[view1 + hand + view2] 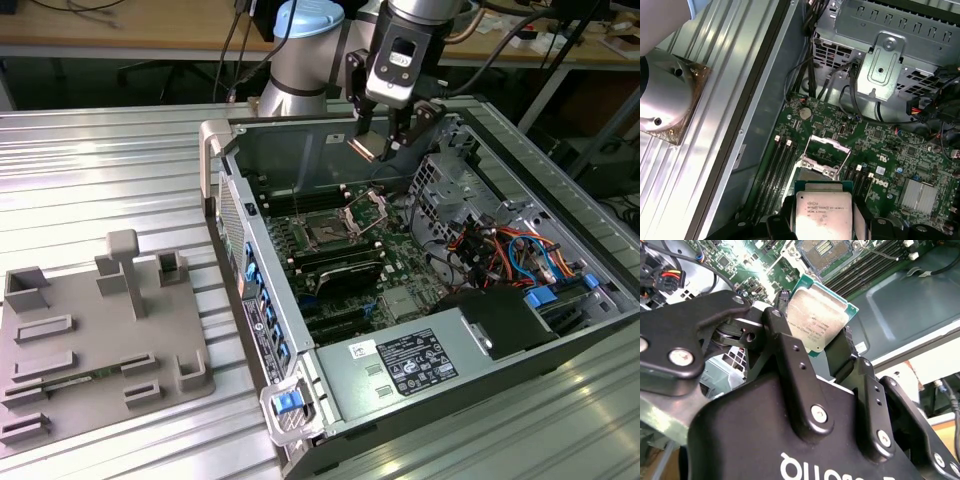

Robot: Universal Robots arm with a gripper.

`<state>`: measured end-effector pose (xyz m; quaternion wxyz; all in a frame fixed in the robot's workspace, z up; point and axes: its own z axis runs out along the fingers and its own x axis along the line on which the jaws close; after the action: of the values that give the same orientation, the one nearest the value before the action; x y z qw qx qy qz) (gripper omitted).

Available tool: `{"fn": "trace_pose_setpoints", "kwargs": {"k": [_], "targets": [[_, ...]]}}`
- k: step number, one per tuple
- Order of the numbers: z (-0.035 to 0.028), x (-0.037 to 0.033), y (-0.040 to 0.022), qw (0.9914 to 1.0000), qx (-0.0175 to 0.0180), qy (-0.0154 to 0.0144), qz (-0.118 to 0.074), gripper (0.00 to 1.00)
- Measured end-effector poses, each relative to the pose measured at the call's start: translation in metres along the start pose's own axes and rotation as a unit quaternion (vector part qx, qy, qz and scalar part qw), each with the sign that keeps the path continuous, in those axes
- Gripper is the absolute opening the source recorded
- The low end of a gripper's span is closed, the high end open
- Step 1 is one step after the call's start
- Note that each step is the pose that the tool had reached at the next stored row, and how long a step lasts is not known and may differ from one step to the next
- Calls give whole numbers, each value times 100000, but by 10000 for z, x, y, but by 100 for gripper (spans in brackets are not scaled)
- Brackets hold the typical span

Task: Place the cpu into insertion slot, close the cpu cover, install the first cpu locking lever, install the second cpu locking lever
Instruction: 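Place the cpu into insertion slot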

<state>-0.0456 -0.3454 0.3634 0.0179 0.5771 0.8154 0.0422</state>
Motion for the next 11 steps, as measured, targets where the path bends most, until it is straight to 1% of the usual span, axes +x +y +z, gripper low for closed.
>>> {"fn": "trace_pose_setpoints", "kwargs": {"k": [2,5,8,9,11], "targets": [[3,0,0,99986,-27,-152,1662,55],[7,0,-1,99931,-66,-335,3709,55],[12,0,-1,99804,-113,-559,6226,55],[14,0,-1,99730,-135,-658,7308,55],[16,0,-1,99617,-159,-787,8703,55]]}}
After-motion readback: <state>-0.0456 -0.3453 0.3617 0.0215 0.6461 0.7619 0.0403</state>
